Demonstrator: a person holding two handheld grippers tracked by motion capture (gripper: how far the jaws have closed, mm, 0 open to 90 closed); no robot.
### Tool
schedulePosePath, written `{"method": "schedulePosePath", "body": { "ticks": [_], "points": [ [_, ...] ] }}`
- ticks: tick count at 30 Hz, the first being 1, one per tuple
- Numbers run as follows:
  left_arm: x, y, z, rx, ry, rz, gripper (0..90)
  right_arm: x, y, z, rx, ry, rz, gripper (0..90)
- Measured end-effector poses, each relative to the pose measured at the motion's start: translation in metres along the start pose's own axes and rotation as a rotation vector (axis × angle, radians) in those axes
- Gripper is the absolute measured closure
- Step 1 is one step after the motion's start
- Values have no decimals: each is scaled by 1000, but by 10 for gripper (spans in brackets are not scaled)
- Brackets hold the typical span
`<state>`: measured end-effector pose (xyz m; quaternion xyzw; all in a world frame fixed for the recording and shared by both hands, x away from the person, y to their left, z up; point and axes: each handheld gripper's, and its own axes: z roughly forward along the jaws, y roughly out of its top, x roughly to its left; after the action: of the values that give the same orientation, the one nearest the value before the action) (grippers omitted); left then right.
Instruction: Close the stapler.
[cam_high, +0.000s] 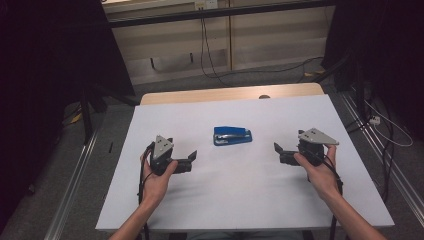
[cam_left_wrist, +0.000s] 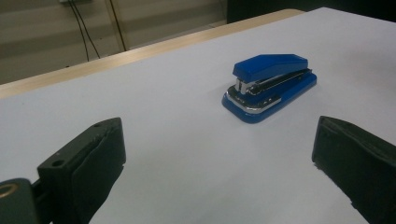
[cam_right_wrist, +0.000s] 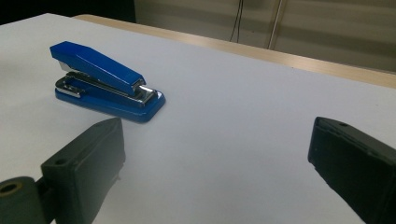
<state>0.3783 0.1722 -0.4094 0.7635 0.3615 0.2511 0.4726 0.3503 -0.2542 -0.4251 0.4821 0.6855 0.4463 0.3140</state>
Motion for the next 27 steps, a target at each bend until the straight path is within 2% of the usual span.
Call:
{"method": "schedulePosePath", "body": {
  "ticks": [2, 5, 10, 13, 19, 23, 24, 27],
  "points": [
    [0, -2, -5, -4, 4, 4, 29, -1, -2, -3, -2, -2, -2, 39],
    [2, -7, -11, -2, 4, -12, 30, -3, -4, -7, -1, -10, 0, 37],
    [5, -16, -21, -4, 30, -33, 30, -5, -6, -15, -1, -14, 0, 37],
    [7, -16, -27, -11, 28, -44, 30, -8, -9, -21, -4, -42, 0, 37],
    [9, -17, -38, -40, 42, -31, 31, -13, -17, -33, -6, -62, 17, 36],
    [10, -20, -44, -27, 30, -46, 31, -16, -20, -39, -1, -72, 14, 36],
    [10, -22, -46, -23, 35, -33, 30, -17, -21, -41, -2, -75, 15, 36],
    [14, -27, -52, -11, 63, -54, 31, -18, -25, -47, 0, -81, 21, 36]
  ]
}}
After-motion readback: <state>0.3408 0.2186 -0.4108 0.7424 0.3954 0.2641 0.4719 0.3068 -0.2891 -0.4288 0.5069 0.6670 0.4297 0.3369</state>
